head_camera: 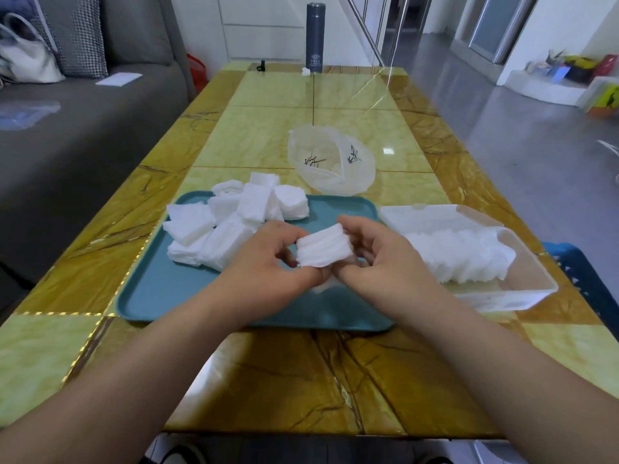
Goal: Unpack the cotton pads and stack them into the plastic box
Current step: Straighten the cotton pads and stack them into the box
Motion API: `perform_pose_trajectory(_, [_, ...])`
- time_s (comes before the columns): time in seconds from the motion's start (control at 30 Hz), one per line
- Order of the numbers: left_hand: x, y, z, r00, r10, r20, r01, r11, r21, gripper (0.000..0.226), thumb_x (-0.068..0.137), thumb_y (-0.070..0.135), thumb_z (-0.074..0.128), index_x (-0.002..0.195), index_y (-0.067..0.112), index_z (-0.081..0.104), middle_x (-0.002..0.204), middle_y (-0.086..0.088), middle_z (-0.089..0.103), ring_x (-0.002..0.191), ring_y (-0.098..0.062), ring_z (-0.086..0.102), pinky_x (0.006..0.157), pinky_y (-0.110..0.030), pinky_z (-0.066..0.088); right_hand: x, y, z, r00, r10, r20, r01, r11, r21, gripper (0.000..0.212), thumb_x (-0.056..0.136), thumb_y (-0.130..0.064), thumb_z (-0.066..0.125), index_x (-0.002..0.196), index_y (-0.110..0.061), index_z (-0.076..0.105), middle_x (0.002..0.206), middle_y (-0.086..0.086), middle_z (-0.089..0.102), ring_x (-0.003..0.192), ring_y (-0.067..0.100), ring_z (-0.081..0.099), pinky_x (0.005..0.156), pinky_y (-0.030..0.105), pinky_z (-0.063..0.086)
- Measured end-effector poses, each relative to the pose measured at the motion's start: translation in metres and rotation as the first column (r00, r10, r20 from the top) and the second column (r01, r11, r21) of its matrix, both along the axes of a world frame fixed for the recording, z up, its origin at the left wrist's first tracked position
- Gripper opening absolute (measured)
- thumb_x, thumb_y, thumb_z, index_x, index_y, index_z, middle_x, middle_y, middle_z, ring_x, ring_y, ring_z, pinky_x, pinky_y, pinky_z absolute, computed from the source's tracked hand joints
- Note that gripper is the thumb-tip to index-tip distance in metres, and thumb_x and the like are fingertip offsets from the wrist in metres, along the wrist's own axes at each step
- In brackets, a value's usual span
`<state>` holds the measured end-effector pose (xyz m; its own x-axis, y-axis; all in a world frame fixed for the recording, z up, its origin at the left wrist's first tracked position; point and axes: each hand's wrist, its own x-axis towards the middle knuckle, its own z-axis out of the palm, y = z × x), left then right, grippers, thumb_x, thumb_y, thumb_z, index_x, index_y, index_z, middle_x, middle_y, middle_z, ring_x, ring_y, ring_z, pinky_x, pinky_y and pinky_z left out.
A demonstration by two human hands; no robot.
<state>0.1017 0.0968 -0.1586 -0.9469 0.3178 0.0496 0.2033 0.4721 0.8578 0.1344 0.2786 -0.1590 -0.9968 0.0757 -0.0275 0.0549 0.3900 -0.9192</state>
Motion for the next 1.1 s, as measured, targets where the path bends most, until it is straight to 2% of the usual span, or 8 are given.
perform_pose_trajectory(0.27, [0.016,0.036,0.016,0.988,-0.139,0.073,0.114,0.956,0.271,0.029,0.088,0.020,0.081,0.115,0.024,0.073,0.107,0.003,0.079,0.103,-0.017,0.074,0.092,-0.036,0.056,0.023,0.048,0.018,1.000,-0.004,-0.018,-0.002,0.952,-0.307,0.040,0.076,-0.005,0.082,0.112,-0.018,0.075,0.108,0.007,0.079,0.108,0.024,0.074,0.100,0.046,0.058])
perform_pose_trajectory(0.43, [0.025,0.083,0.028,0.961,-0.252,0.111,0.207,0.927,0.313,0.023,0.096,0.003,0.068,0.112,0.019,0.071,0.090,0.012,0.078,0.077,0.005,0.068,0.066,-0.009,0.048,0.042,0.089,0.018,0.999,-0.052,0.011,0.052,0.928,-0.368,0.031,0.083,-0.020,0.085,0.113,-0.014,0.076,0.110,0.012,0.078,0.108,0.029,0.074,0.087,0.040,0.060])
perform_pose_trajectory(0.57, [0.026,0.131,0.032,0.954,-0.276,0.112,0.238,0.932,0.274,0.022,0.099,0.013,0.066,0.119,0.021,0.071,0.094,0.012,0.076,0.074,0.010,0.064,0.061,-0.005,0.044,0.058,0.123,0.024,0.975,-0.222,-0.019,0.202,0.917,-0.343,0.023,0.091,-0.019,0.077,0.113,-0.014,0.073,0.109,0.009,0.078,0.107,0.028,0.073,0.088,0.044,0.062])
perform_pose_trajectory(0.7, [0.008,0.171,0.024,0.988,-0.155,0.020,0.152,0.982,0.113,0.013,0.096,0.021,0.071,0.106,0.028,0.075,0.094,0.009,0.076,0.078,0.000,0.068,0.063,-0.008,0.049,0.061,0.158,0.024,0.815,-0.578,-0.030,0.540,0.778,-0.322,0.030,0.087,-0.034,0.078,0.108,-0.017,0.065,0.110,0.011,0.073,0.098,0.029,0.073,0.085,0.045,0.063])
perform_pose_trajectory(0.8, [-0.002,0.199,0.024,0.946,-0.289,-0.144,0.279,0.957,-0.083,0.015,0.097,0.019,0.068,0.110,0.023,0.074,0.105,0.017,0.069,0.077,0.002,0.063,0.067,-0.004,0.045,0.057,0.175,0.022,0.678,-0.732,-0.074,0.700,0.673,-0.239,0.032,0.088,-0.036,0.072,0.108,-0.014,0.058,0.094,0.001,0.061,0.080,0.018,0.061,0.064,0.033,0.051])
perform_pose_trajectory(0.9, [-0.013,0.232,0.027,0.791,-0.555,-0.256,0.423,0.800,-0.425,0.024,0.092,0.021,0.066,0.116,0.021,0.071,0.113,0.009,0.062,0.087,-0.007,0.059,0.078,-0.018,0.045,0.048,0.182,0.015,0.639,-0.766,-0.076,0.741,0.639,-0.207,0.030,0.091,-0.034,0.067,0.109,-0.015,0.053,0.090,-0.005,0.054,0.077,0.015,0.055,0.065,0.032,0.044])
perform_pose_trajectory(1.0, [-0.020,0.254,0.026,0.680,-0.699,-0.220,0.415,0.614,-0.671,0.022,0.084,0.028,0.063,0.104,0.023,0.068,0.106,0.005,0.061,0.096,-0.021,0.063,0.082,-0.038,0.054,0.042,0.183,0.010,0.650,-0.757,-0.066,0.740,0.651,-0.173,0.035,0.088,-0.034,0.071,0.113,-0.021,0.050,0.094,-0.010,0.056,0.083,0.012,0.059,0.073,0.036,0.051])
perform_pose_trajectory(1.1, [-0.028,0.263,0.027,0.665,-0.729,-0.159,0.401,0.528,-0.749,0.005,0.086,0.032,0.060,0.091,0.030,0.061,0.094,0.009,0.060,0.085,-0.020,0.061,0.070,-0.032,0.051,0.039,0.186,0.007,0.649,-0.756,-0.087,0.748,0.655,-0.111,0.037,0.085,-0.037,0.070,0.112,-0.019,0.052,0.090,-0.010,0.056,0.081,0.015,0.059,0.069,0.036,0.047])
